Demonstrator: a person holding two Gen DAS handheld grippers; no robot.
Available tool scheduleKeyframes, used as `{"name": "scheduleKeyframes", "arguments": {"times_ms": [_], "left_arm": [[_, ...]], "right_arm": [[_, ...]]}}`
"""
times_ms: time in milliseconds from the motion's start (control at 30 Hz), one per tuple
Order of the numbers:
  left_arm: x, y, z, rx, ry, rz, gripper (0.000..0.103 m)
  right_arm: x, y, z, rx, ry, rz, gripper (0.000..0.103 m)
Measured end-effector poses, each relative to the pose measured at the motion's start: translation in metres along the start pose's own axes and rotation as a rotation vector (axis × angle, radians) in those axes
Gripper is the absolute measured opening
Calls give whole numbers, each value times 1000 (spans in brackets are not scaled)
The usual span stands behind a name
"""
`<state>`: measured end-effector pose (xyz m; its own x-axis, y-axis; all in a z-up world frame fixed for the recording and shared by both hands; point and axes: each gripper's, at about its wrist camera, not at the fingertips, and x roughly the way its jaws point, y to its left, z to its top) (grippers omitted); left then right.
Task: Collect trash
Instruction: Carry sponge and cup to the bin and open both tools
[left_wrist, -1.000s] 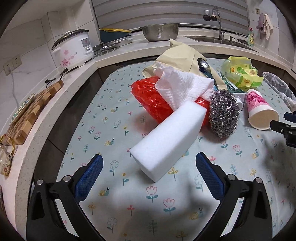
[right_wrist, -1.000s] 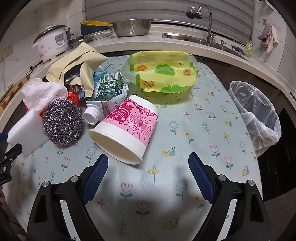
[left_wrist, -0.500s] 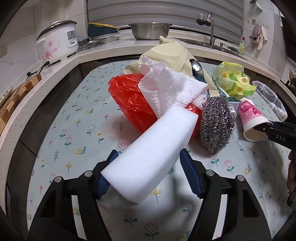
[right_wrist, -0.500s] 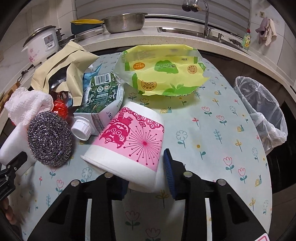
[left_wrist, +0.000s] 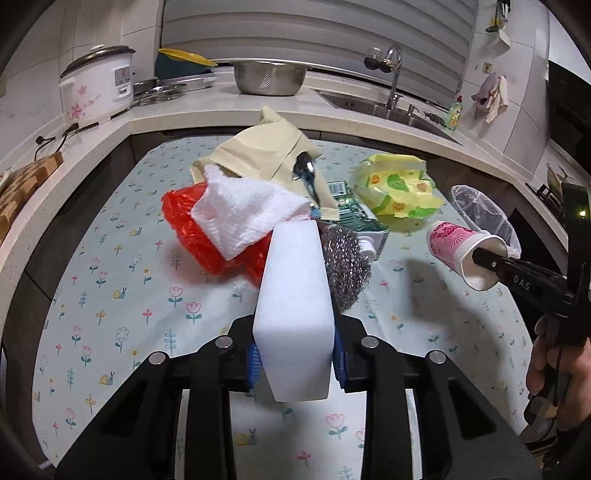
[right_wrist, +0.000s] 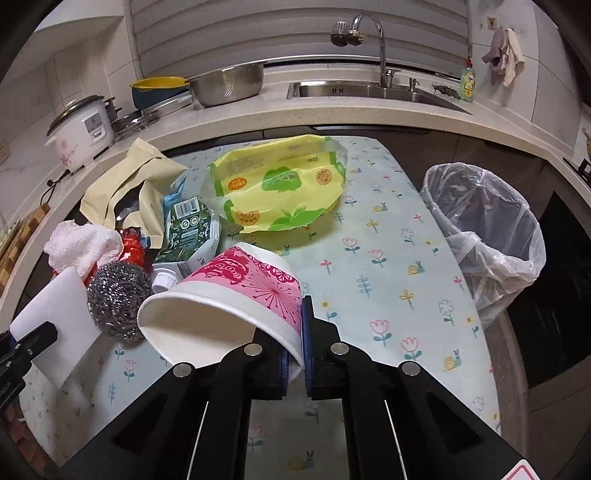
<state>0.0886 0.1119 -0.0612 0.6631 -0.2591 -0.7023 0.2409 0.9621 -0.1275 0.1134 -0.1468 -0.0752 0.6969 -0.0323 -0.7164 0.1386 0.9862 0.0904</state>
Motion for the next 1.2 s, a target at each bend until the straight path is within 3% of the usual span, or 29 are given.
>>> {"name": "scheduleKeyframes", "arguments": {"times_ms": [267, 500, 867, 1200], "left_arm": [[-18, -71, 34, 77, -66, -85, 28], [-5, -148, 80, 141, -116, -207, 29], [65, -269, 136, 207, -73, -383, 29], [136, -337, 159, 270, -18, -424, 29]], "right_arm": [[-37, -57, 10, 85, -79, -46, 6], [-55, -119, 24, 149, -142, -135, 6], [-40, -212, 59, 240, -173, -244, 6], [2, -267, 84, 317, -130, -250, 6]]}}
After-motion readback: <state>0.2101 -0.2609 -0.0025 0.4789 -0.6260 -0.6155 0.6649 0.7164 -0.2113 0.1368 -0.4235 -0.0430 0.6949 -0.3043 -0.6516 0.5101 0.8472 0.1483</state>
